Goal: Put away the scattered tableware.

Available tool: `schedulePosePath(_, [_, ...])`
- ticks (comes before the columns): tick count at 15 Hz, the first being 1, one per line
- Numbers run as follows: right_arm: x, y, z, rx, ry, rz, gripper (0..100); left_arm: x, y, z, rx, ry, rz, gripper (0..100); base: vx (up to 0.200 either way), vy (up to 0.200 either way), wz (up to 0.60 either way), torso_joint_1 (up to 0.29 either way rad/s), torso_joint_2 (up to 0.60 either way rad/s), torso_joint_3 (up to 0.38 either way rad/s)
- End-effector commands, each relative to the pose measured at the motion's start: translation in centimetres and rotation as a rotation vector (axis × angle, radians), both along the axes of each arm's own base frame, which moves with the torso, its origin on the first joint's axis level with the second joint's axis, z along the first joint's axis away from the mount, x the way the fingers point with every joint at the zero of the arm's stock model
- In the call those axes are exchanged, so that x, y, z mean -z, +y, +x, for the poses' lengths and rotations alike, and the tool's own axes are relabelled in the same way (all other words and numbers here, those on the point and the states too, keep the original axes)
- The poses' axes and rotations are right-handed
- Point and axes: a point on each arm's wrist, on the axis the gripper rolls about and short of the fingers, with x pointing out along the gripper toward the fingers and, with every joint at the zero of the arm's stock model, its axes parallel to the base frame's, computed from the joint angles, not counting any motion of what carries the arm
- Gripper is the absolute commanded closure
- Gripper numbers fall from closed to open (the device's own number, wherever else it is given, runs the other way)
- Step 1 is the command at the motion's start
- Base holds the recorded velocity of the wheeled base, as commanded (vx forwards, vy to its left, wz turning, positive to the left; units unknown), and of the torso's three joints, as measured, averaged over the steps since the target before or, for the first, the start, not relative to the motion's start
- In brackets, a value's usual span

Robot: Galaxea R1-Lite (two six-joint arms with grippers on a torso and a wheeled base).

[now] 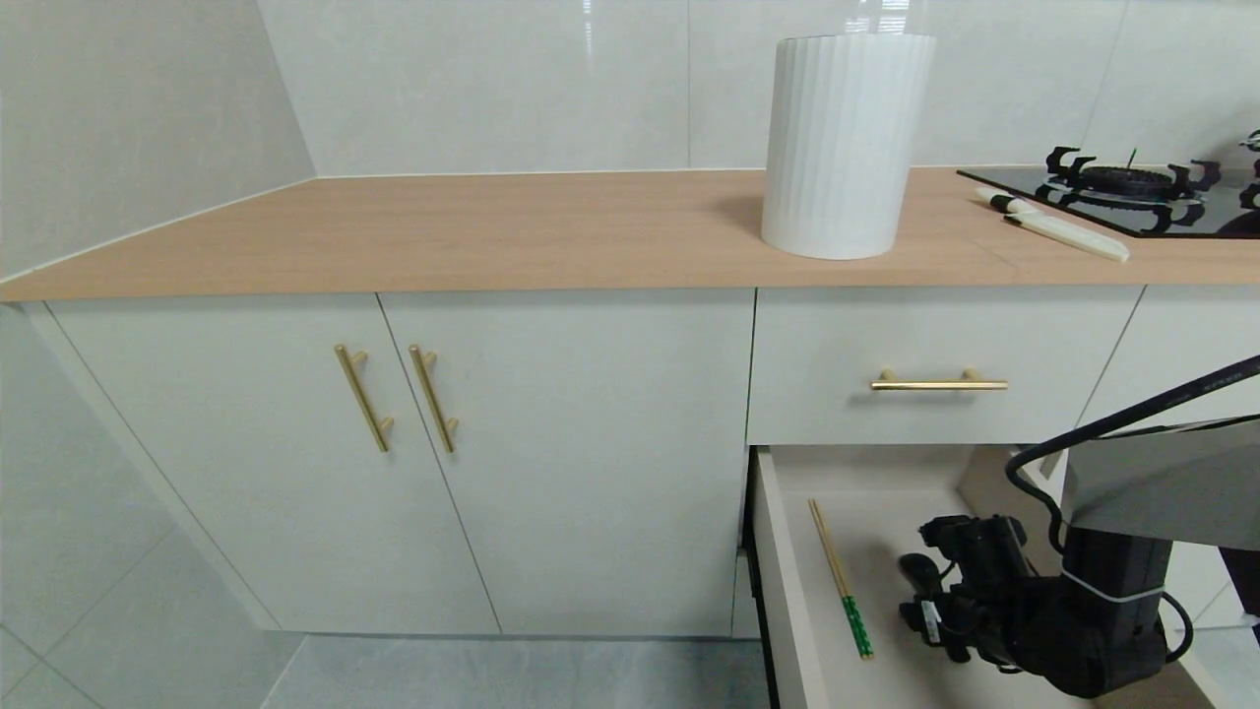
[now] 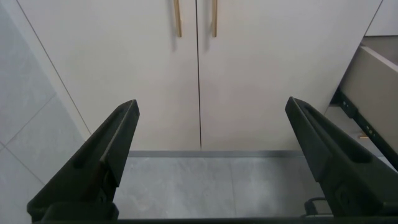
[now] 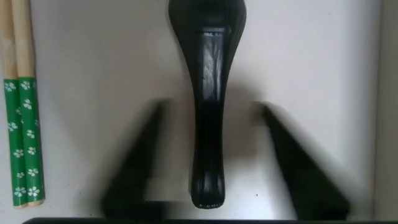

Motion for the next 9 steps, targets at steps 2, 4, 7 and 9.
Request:
schedulePosePath(2, [-3.4, 0.0, -0.7, -0.005, -0.067, 0.015, 0, 0.0, 0.0, 0.0, 0.000, 0.002, 0.000, 0, 0.000, 0.000, 0.00, 0.000, 0.00, 0.000])
schedulePosePath(4, [-7.2, -0.1, -1.9, -0.011, -0.145, 0.032, 0, 0.0, 0.0, 0.0, 0.000, 0.002, 0.000, 0, 0.000, 0.000, 0.00, 0.000, 0.00, 0.000])
schedulePosePath(7, [-14.2, -0.9, -5.2, -0.012, -0.201, 0.049, 0, 0.0, 0.0, 0.0, 0.000, 0.002, 0.000, 0, 0.000, 0.000, 0.00, 0.000, 0.00, 0.000])
schedulePosePath(9, [-16.2, -1.1, -7.0, -0.019, -0.187, 0.048, 0, 0.0, 0.0, 0.0, 0.000, 0.000, 0.000, 0, 0.000, 0.000, 0.00, 0.000, 0.00, 0.000])
